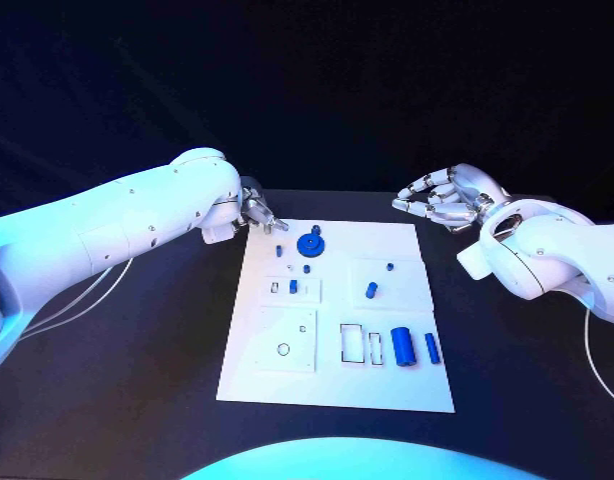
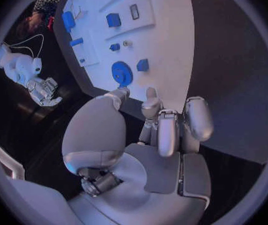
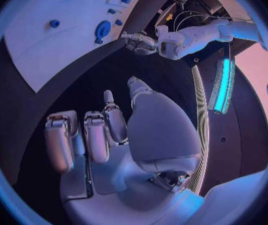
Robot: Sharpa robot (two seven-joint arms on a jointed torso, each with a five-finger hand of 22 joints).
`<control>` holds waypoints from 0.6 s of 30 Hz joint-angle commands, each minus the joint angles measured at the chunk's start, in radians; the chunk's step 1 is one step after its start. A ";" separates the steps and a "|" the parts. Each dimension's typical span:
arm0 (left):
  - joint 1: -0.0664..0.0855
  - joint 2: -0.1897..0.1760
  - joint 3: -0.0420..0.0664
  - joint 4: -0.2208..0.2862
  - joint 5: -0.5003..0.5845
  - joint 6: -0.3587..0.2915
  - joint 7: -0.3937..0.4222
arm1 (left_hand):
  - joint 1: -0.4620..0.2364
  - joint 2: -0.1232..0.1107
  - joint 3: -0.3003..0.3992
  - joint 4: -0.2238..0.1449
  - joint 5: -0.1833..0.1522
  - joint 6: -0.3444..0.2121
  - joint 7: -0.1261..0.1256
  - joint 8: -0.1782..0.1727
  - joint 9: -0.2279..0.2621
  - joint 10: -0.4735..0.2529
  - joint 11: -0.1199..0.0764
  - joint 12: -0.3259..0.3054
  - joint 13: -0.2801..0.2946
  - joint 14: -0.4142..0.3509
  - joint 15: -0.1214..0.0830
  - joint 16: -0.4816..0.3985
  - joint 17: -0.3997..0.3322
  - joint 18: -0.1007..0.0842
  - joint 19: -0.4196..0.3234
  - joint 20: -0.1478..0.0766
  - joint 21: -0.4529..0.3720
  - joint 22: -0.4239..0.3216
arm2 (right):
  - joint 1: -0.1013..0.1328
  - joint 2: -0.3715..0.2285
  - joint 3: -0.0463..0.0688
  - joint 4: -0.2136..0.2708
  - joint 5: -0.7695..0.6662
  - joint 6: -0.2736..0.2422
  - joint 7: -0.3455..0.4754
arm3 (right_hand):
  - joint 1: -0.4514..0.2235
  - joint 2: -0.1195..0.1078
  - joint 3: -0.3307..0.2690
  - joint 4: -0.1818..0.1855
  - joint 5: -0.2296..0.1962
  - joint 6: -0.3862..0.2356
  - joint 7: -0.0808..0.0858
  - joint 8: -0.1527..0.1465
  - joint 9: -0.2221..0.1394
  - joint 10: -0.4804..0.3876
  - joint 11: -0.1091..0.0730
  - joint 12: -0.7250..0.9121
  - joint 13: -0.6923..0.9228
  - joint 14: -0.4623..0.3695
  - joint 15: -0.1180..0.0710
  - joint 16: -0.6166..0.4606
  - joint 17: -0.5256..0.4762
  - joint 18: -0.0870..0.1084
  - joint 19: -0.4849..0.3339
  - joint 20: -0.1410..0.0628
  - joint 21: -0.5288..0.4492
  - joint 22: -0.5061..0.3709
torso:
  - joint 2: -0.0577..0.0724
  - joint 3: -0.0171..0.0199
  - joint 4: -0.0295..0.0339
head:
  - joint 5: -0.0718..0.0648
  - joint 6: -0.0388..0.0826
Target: Assemble the parts on the task board
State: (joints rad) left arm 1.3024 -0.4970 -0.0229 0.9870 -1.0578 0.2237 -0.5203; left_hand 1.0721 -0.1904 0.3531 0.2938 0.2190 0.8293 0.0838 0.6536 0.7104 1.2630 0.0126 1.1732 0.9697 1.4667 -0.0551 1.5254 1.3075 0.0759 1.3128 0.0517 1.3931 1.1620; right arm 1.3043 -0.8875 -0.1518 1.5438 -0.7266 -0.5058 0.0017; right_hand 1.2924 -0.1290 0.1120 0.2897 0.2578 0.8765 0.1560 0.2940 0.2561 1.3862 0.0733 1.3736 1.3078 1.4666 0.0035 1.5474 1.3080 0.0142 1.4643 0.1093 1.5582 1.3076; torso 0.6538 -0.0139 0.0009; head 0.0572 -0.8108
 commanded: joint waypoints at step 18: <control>-0.022 0.023 -0.012 -0.032 0.075 0.095 0.008 | -0.013 0.019 -0.019 0.000 -0.003 0.007 0.001 -0.012 -0.005 -0.013 -0.001 -0.009 -0.009 0.072 0.007 -0.001 0.151 0.013 -0.007 0.007 -0.006 -0.005 | -0.001 0.004 0.000 -0.001 -0.007 0.008 0.014 | -0.003 0.004 -0.006 -0.002 0.009 -0.005 -0.001 0.005 -0.001 -0.005 -0.001 -0.006 0.046 0.085 -0.006 -0.006 0.183 -0.010 0.099 -0.009 -0.004 0.253 | -0.001 0.0012 -0.0021 | 0.004 -0.002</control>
State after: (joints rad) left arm 1.2813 -0.4778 -0.0350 0.9554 -1.0112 0.2843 -0.5203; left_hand 1.0601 -0.1784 0.3400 0.2944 0.2190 0.8293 0.0838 0.6477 0.7061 1.2560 0.0125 1.1683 0.9611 1.4668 -0.0551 1.5254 1.3074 0.0759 1.3093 0.0552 1.3931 1.1581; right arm 1.3043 -0.8847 -0.1519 1.5422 -0.7267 -0.5057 0.0025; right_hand 1.2924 -0.1290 0.1120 0.2897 0.2634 0.8765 0.1560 0.2940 0.2561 1.3862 0.0733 1.3736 1.3076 1.4666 0.0035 1.5474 1.3078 0.0142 1.4643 0.1094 1.5585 1.3074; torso 0.6522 -0.0131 0.0001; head 0.0600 -0.8138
